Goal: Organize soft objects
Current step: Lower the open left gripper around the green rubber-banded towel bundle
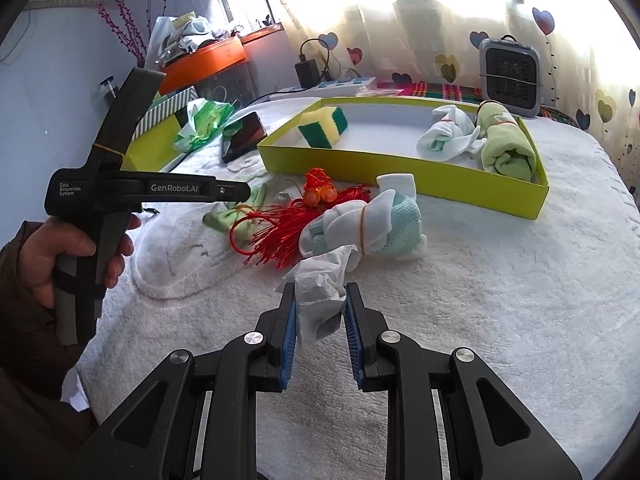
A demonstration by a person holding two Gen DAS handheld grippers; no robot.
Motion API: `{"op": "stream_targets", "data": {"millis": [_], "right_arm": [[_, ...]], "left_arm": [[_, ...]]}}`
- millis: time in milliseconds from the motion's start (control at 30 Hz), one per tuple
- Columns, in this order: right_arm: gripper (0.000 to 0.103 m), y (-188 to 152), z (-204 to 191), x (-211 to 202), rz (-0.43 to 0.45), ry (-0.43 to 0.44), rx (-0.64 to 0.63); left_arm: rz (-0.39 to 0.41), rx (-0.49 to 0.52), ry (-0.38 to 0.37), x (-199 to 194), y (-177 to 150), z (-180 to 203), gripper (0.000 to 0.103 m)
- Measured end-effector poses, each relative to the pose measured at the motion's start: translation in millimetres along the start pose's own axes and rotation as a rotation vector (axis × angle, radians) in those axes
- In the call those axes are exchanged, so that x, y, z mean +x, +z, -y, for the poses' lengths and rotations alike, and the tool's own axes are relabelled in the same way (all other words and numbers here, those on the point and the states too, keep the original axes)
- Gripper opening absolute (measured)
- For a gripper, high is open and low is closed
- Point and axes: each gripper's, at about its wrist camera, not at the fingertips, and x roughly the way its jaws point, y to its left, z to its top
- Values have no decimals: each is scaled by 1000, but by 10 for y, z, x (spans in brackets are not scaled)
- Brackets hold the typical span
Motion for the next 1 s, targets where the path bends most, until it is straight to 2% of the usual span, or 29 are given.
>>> {"op": "stream_targets", "data": {"millis": [100,233,367,600,933,1000], "right_arm": [[23,0,-7,0,0,-1,-3],[23,-1,-13,0,1,-2,-7],[24,0,-13,2,-1,2,-5],[23,-1,5,-23,6,22,4],[23,-1,36,-10,5,61,24],[23,0,51,-11,5,67,32]], "left_arm": [[2,-10,21,-35,-51,-70,48],[17,-47,-8,-114,-89,-118,48],[32,-41,-48,-143,-69,7,48],[-20,4,-14,11,-72,248,49],[-50,34,22,45,-97,410,49],[-46,67,52,64,-134,471,49]]}}
